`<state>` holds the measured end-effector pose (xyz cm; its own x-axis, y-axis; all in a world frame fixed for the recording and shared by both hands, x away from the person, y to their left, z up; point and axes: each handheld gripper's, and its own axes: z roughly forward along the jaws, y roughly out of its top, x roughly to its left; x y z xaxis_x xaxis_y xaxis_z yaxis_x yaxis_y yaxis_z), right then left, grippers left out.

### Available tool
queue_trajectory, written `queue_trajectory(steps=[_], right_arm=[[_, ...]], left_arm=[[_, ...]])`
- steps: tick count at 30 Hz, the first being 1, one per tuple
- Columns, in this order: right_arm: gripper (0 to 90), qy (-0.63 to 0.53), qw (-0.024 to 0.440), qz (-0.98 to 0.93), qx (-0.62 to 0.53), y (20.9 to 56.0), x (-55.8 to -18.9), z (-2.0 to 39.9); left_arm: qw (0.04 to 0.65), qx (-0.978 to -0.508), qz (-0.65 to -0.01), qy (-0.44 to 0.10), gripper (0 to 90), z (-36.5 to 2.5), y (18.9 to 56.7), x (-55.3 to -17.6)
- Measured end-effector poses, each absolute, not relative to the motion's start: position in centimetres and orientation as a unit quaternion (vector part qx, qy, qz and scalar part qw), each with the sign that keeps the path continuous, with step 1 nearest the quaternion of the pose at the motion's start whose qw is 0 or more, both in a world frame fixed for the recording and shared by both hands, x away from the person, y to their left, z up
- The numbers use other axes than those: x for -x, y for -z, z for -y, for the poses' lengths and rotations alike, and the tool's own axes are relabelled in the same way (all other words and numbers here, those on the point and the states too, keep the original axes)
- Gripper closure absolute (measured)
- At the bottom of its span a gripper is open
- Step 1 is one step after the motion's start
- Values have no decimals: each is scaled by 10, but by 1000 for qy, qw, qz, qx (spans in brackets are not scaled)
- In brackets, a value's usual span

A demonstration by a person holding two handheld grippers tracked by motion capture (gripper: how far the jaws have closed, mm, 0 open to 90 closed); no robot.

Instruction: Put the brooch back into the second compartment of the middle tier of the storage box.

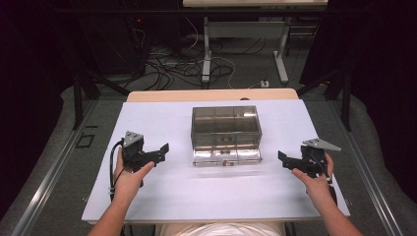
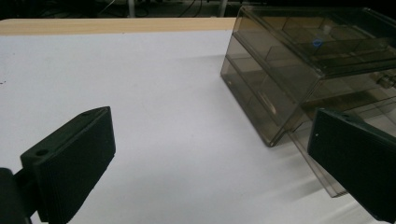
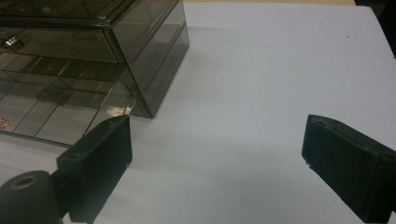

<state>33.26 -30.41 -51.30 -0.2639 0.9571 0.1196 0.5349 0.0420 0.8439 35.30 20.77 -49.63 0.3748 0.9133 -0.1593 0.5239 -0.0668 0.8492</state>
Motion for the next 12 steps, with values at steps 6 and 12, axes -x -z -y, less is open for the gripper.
queue_trajectory(steps=[6,12], right_arm=[[81,-418,253,-677,-551,513,-333,305],[81,-415,255,-678,-551,514,-334,306]], left_arm=[[438,-699,-520,-221,14,-211,501,-354],[433,-698,-526,-219,15,-213,502,-354]])
